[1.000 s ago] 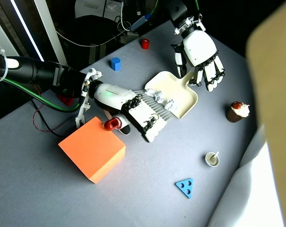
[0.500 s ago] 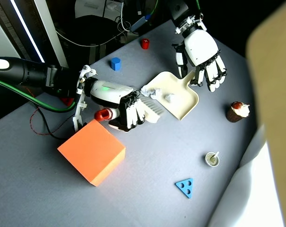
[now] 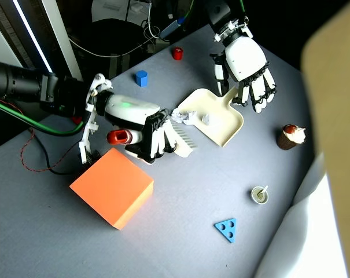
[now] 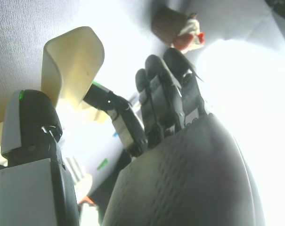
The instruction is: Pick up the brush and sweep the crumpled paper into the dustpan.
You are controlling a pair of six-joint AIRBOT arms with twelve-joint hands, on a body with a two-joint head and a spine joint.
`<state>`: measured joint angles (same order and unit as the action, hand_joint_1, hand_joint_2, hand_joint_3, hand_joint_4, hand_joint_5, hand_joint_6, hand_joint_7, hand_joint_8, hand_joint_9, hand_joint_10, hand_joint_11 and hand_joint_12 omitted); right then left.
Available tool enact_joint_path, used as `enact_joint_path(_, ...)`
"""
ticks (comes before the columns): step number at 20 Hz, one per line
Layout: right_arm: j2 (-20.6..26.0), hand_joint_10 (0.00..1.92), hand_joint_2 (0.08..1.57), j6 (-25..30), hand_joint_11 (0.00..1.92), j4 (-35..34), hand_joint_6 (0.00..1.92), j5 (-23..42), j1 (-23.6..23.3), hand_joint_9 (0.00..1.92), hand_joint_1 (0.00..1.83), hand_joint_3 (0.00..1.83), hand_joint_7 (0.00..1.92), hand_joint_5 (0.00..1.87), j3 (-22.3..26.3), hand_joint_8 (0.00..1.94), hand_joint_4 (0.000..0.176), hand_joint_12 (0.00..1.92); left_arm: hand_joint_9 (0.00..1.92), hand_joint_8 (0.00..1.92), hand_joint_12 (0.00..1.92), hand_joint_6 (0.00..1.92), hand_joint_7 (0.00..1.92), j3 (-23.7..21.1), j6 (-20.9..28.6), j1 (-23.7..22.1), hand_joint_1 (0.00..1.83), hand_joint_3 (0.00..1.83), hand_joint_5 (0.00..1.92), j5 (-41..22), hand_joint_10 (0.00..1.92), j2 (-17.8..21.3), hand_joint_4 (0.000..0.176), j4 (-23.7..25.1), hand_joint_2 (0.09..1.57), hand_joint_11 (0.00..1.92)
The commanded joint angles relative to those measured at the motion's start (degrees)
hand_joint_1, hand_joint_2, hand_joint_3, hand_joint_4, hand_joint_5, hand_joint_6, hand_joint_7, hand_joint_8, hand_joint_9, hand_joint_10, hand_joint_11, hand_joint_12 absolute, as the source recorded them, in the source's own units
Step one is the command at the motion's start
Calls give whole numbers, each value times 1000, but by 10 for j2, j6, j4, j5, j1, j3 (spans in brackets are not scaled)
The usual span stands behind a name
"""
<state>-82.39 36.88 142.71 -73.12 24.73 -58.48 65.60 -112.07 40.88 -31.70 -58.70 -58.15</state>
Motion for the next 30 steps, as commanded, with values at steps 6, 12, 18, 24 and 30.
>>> enact_joint_path(6, 29, 1921, 1216, -158, 1382, 32, 1921, 57, -53, 1211, 1447, 0, 923, 846, 6, 1941, 31, 1921, 360, 2, 732, 1085, 380, -7, -3, 5, 1065, 0, 913, -49, 4, 5, 0, 19, 1155, 0)
enact_joint_path(12, 47, 1921, 1208, -295, 1365, -97, 1921, 202, -138, 1213, 1449, 0, 921, 853, 4, 1941, 0, 1921, 327, 2, 722, 1091, 367, -10, -17, 8, 1042, 2, 910, -44, 4, 5, 34, 14, 1156, 0)
enact_joint_path(18, 45, 1921, 1195, -420, 1369, -207, 1921, 315, -195, 1228, 1443, 0, 935, 878, 6, 1941, 0, 1921, 339, 0, 728, 1065, 378, -9, -22, 9, 1078, 0, 926, -42, 0, 4, 0, 13, 1148, 0)
enact_joint_path(24, 37, 1921, 1192, -447, 1349, -239, 1921, 335, -181, 1207, 1448, 0, 921, 875, 5, 1941, 0, 1921, 321, 0, 700, 1106, 358, -8, -23, 10, 1060, 1, 900, -43, 2, 2, 0, 11, 1162, 0)
enact_joint_path(30, 0, 1921, 1191, -413, 1389, -218, 1921, 330, -161, 1231, 1448, 2, 939, 881, -9, 1941, 0, 1921, 314, 2, 720, 1074, 354, -8, -23, 9, 1066, 0, 921, -46, 3, 2, 0, 10, 1152, 0)
